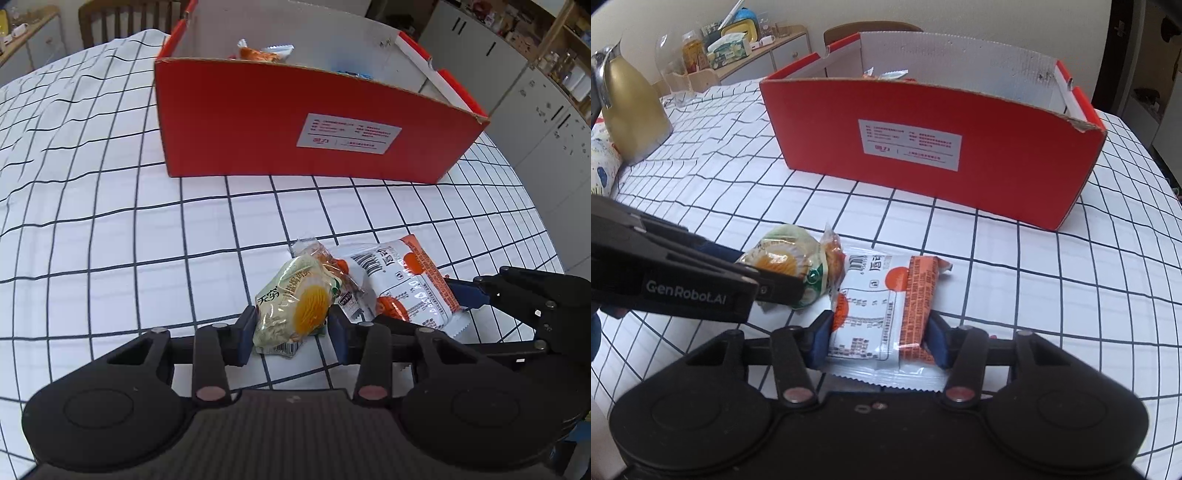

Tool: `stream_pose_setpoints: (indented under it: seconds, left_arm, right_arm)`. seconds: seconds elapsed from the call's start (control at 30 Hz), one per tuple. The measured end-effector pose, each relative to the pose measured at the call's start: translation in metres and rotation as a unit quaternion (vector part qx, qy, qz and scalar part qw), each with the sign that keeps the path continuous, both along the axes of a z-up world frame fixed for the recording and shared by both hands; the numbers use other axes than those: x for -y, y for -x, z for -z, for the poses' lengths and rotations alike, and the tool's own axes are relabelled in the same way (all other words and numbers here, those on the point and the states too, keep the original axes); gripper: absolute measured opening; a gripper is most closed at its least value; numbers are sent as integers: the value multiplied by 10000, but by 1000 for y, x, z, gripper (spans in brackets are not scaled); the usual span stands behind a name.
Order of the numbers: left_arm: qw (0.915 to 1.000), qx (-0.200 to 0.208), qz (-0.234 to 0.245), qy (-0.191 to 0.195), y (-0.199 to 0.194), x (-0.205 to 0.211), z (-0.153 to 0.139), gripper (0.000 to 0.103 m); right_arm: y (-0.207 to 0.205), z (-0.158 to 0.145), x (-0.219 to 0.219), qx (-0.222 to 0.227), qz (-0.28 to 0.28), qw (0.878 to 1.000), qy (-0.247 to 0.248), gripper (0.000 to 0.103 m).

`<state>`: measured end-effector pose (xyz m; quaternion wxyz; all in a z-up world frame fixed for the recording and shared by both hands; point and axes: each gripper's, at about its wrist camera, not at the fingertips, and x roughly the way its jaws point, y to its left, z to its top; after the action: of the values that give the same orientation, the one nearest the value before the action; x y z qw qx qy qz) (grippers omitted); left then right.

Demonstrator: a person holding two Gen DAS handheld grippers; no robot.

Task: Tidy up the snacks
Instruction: 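Grasp the white-orange packet with right tool while left tool grasps the egg pastry, then lift and carry the white-orange packet and egg pastry over the red box with both tools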

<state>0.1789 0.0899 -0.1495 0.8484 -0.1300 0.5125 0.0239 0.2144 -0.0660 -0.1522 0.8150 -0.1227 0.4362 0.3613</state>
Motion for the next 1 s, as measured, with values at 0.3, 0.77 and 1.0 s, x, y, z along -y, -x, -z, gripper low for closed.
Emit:
stream_pose_setpoints:
  seconds: [0.3,0.77,1.0]
  left_arm:
    - [9992,41,-376,129,16,-8,-7,36]
    - [9971,359,-668,45,40,-1,-47,36]
    - [9962,571,-655,-16,47,6,-72,36]
  right_arm:
    - [8,-10,9,62,75,9998,-194,48]
    - [25,-49,28,127,202,9979,-598,48]
    - [31,-74,37,262,253,9960,-816,48]
